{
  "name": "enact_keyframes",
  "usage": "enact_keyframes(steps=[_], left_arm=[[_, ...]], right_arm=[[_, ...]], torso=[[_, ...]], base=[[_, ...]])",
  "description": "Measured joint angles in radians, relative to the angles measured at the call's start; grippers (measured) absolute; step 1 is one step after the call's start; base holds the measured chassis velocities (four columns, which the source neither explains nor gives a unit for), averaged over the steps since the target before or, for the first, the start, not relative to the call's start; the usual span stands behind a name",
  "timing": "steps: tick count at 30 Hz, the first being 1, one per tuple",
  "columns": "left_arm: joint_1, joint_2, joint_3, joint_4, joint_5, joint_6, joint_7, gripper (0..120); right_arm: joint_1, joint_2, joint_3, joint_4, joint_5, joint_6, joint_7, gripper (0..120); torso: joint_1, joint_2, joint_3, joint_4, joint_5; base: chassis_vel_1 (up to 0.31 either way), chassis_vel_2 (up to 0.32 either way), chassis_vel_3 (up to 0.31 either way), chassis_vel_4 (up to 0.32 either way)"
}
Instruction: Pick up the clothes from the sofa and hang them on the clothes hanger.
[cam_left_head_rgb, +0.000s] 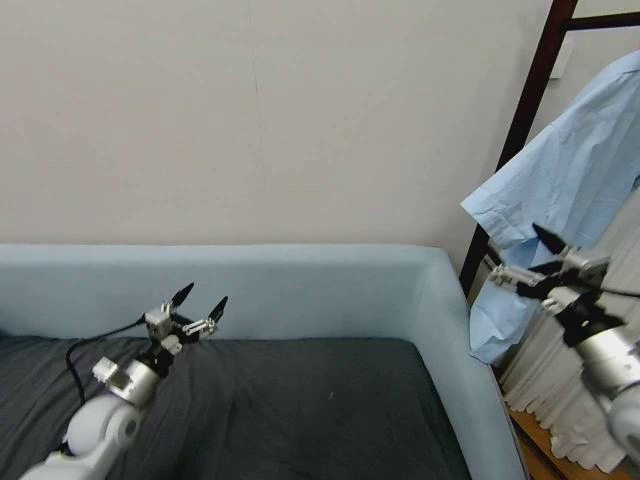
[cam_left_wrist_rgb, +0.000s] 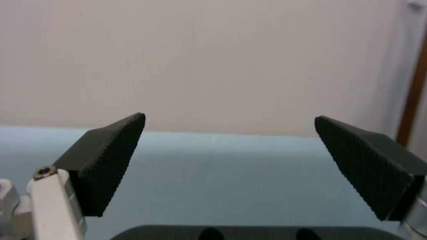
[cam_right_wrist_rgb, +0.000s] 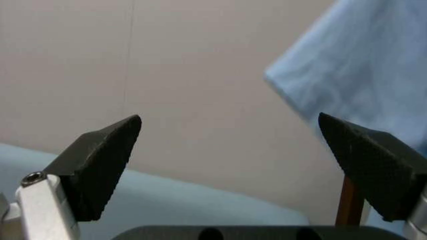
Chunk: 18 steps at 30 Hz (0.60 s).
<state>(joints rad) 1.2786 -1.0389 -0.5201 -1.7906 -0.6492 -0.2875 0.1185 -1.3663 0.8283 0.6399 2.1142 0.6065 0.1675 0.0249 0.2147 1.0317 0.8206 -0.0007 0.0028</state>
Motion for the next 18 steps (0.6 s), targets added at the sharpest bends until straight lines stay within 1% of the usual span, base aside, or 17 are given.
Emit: enact_keyframes(steps=[2,3,4,6,8,9,11,12,13,16,17,18], left_arm=[[0.064,-0.096,0.003,-0.023,0.125,-0.067,-0.101,100],[0.089,-0.138,0.002,-0.028,0.16,-0.083,-0.115,100],[0.089,-0.138,0.002,-0.028,0.16,-0.083,-0.115,100],[0.13,-0.214,-0.002,-0.042,0.193,-0.109,-0.145,100],[0.17,-0.286,-0.004,-0.06,0.236,-0.13,-0.174,100],[0.17,-0.286,-0.004,-0.06,0.236,-0.13,-0.174,100],[0.21,-0.372,-0.017,-0.083,0.333,-0.158,-0.195,100],[0.21,-0.372,-0.017,-0.083,0.333,-0.158,-0.195,100],[0.228,-0.405,-0.019,-0.099,0.373,-0.165,-0.208,100],[0.295,-0.475,-0.02,-0.16,0.432,-0.167,-0.241,100],[0.322,-0.485,-0.018,-0.178,0.439,-0.162,-0.255,100],[0.322,-0.485,-0.018,-0.178,0.439,-0.162,-0.255,100]], right_arm=[[-0.046,0.118,-0.031,-0.067,-0.085,0.083,-0.061,100],[-0.068,0.168,-0.04,-0.093,-0.117,0.116,-0.091,100],[-0.068,0.168,-0.04,-0.093,-0.117,0.116,-0.091,100],[-0.108,0.244,-0.057,-0.132,-0.165,0.161,-0.128,100],[-0.144,0.304,-0.081,-0.164,-0.222,0.196,-0.134,100],[-0.144,0.304,-0.081,-0.164,-0.222,0.196,-0.134,100],[-0.175,0.354,-0.097,-0.193,-0.296,0.22,-0.115,100],[-0.175,0.354,-0.097,-0.193,-0.296,0.22,-0.115,100],[-0.185,0.373,-0.1,-0.204,-0.332,0.225,-0.098,100],[-0.183,0.398,-0.087,-0.222,-0.402,0.22,-0.043,100],[-0.174,0.397,-0.065,-0.223,-0.418,0.214,-0.038,100],[-0.174,0.397,-0.065,-0.223,-0.418,0.214,-0.038,100]], torso=[[0.0,0.0,0.0,-0.001,0.0001],[0.0,0.0,0.0,-0.0011,-0.0006],[0.0,0.0,0.0,-0.0011,-0.0006],[0.0,0.0,0.0,-0.0012,0.0001],[0.0,0.0,0.0,-0.0009,-0.0001],[0.0,0.0,0.0,-0.0009,-0.0001],[0.0,0.0,0.0,-0.0009,-0.0001],[0.0,0.0,0.0,-0.0009,-0.0001],[0.0,0.0,0.0,-0.001,0.0],[0.0,0.0,0.0,-0.0008,0.0002],[0.0,0.0,0.0,-0.0006,0.0002],[0.0,0.0,0.0,-0.0006,0.0002]], base=[[0.0,0.0,0.0,0.0],[0.0,0.0,0.0,0.0],[0.0,0.0,0.0,0.0],[0.0,0.0,0.0,0.0],[0.0,0.0,0.0,0.0],[0.0,0.0,0.0,0.0],[0.0,0.0,0.0,0.0],[0.0,0.0,0.0,0.0],[0.0,0.0,0.0,0.0],[0.0,0.0,0.0,0.0],[0.0,0.0,0.0,0.0],[0.0,0.0,0.0,0.0]])
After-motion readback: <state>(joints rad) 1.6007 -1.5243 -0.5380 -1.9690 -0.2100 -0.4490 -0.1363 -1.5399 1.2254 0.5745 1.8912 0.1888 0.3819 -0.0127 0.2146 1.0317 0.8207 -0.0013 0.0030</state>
